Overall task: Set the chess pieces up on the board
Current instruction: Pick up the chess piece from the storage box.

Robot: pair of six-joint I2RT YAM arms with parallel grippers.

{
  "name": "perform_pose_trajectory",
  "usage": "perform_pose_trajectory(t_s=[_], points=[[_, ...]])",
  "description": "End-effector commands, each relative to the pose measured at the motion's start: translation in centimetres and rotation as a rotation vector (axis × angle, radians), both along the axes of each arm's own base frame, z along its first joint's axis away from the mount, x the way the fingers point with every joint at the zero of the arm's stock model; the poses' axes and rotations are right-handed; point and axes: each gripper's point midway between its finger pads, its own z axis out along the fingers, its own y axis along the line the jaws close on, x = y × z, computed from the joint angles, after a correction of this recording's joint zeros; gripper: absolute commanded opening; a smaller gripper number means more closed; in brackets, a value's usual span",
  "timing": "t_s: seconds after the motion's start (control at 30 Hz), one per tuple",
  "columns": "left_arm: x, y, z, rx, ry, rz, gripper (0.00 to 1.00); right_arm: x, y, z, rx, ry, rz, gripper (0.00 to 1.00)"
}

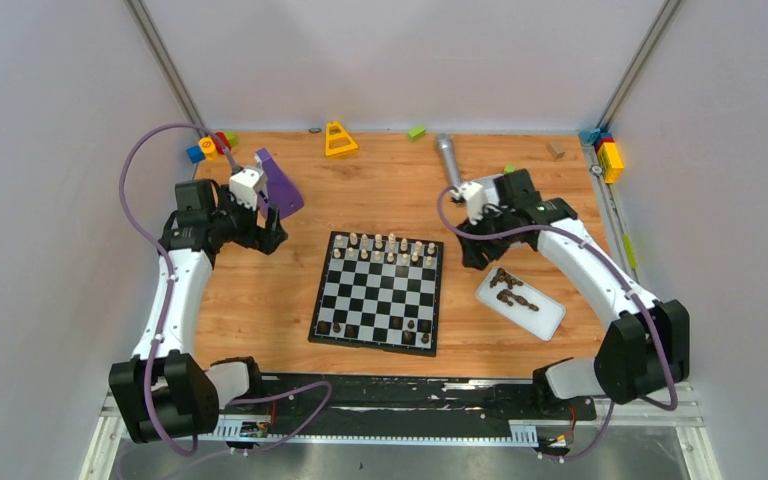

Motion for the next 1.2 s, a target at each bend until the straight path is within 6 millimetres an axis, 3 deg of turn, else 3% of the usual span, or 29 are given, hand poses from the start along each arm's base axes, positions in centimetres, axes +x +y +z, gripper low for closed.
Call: perform_pose_trajectory(t_s=[0.0,0.13,0.37,0.8,1.17], points=[[-1.3,-2.8,1.7,-0.096,-0.060,-0.163,1.00,-1.7,-5.7,-2.3,0.006,0.051,-0.168,0.52],[-1.8,-3.3,1.8,-0.105,-0.072,-0.195,1.00,-3.3,-8.4,-5.6,-0.068,0.100,-0.243,0.50],[-1.8,-3.1,1.4,-0.097,-0.063,-0.182,1.00,-4.1,-10.0,-9.0,-0.151,0.157,-0.282,0.47],[-2.0,-3.6,1.0,-0.120,-0.035,-0.207,1.00,-3.2,-10.8,-10.7,-0.206,0.172,-0.298,0.36],[-2.0,-3.6,1.1,-0.121,-0.033,-0.210,1.00,-4.0,-10.9,-12.0,-0.220,0.220,-0.289,0.28]])
